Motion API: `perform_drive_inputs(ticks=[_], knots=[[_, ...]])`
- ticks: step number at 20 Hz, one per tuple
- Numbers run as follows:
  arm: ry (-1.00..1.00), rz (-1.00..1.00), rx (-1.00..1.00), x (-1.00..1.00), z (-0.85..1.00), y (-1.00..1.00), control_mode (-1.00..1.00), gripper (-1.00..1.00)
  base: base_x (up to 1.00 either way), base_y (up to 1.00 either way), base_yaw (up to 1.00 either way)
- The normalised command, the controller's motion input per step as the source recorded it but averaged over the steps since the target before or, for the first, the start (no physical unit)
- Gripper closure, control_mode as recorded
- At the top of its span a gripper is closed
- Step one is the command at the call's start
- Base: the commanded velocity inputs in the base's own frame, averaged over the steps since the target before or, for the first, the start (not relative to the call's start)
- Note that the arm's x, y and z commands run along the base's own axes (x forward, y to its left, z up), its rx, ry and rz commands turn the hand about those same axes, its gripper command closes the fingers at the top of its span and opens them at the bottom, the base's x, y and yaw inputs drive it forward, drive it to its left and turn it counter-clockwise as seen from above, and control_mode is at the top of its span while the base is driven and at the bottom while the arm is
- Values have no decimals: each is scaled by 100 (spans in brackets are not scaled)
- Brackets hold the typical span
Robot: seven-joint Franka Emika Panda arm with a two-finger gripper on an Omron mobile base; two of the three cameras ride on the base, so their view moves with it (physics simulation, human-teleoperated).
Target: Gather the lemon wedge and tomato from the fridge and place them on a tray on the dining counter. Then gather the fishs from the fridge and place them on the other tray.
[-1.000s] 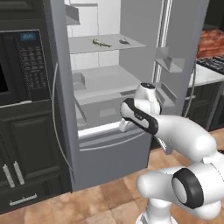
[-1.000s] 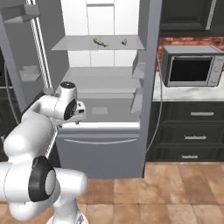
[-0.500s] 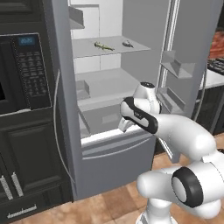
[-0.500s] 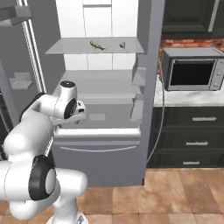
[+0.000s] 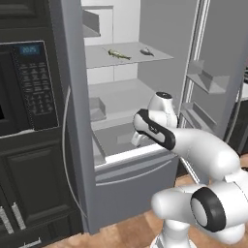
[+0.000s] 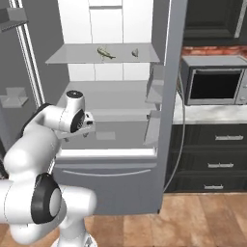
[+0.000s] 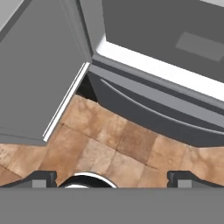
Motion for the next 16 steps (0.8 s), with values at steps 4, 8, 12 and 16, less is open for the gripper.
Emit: perform_drive_inputs(ticks=[4,8,12,16], knots=[[0,0,0,0,0,0,100,-100,35,-23,0],[0,0,0,0,0,0,100,-100,31,-22,0],[0,0,0,0,0,0,100,-100,50,-9,0],[0,0,0,0,0,0,100,-100,53,0,0]])
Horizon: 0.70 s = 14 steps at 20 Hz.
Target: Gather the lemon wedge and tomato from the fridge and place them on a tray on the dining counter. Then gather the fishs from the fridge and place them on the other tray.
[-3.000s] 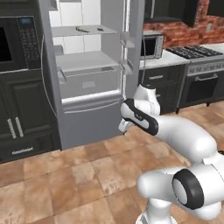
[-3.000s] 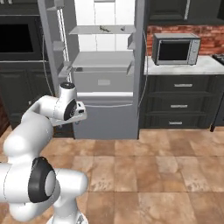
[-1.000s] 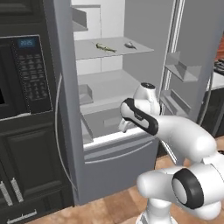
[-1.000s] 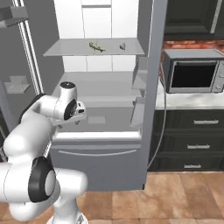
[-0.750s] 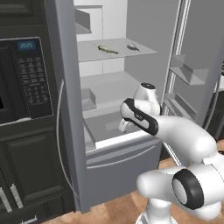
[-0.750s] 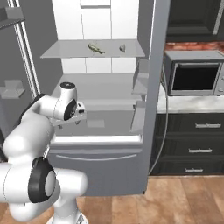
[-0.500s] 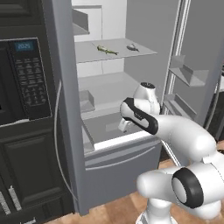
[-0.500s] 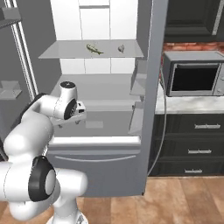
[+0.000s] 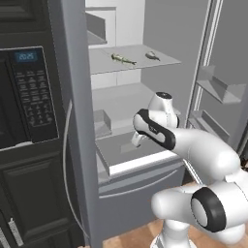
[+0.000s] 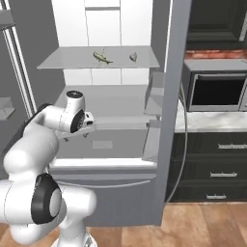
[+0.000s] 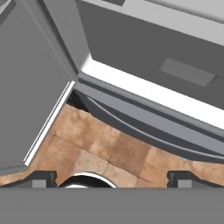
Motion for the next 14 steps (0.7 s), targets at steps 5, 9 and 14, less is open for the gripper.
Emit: perform_drive_inputs(ticks=[5,9,14], knots=[[0,0,0,0,0,0,100,-100,38,-9,0],[0,0,0,0,0,0,100,-100,38,-18,0],[0,0,0,0,0,0,100,-100,43,-19,0]])
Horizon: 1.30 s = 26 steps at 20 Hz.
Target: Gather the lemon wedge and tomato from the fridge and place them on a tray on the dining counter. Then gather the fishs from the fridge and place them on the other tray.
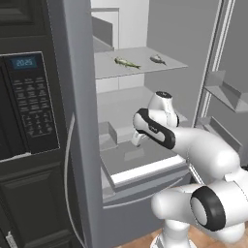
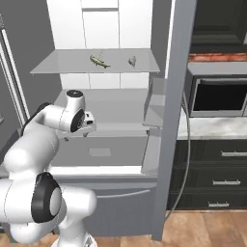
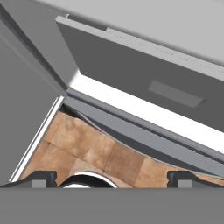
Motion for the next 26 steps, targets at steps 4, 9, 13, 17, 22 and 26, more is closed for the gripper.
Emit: perform_drive_inputs(ticks=[4,9,13,17,22,26], knots=[[0,0,0,0,0,0,100,-100,42,-19,0],[0,0,0,0,0,0,100,-100,43,-19,0],[0,0,0,0,0,0,100,-100,34,-16,0],[0,0,0,0,0,0,100,-100,31,-14,0],[0,0,0,0,0,0,100,-100,41,-8,0],[0,0,0,0,0,0,100,-100,44,-3,0]])
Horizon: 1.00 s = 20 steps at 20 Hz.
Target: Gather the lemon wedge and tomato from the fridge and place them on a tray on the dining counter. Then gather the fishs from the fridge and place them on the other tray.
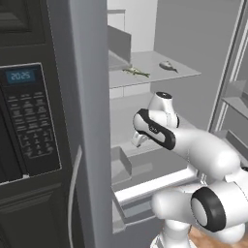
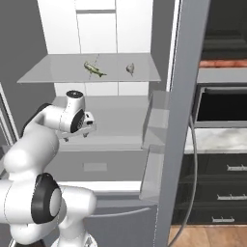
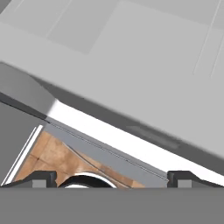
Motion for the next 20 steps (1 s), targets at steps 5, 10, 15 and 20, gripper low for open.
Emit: perform_drive_inputs(ticks=[5,10,15,20], knots=[[0,0,0,0,0,0,100,-100,40,-2,1],[0,0,0,0,0,0,100,-100,34,0,2],[0,0,0,0,0,0,100,-100,30,0,0],[0,0,0,0,0,0,100,-100,26,0,0]])
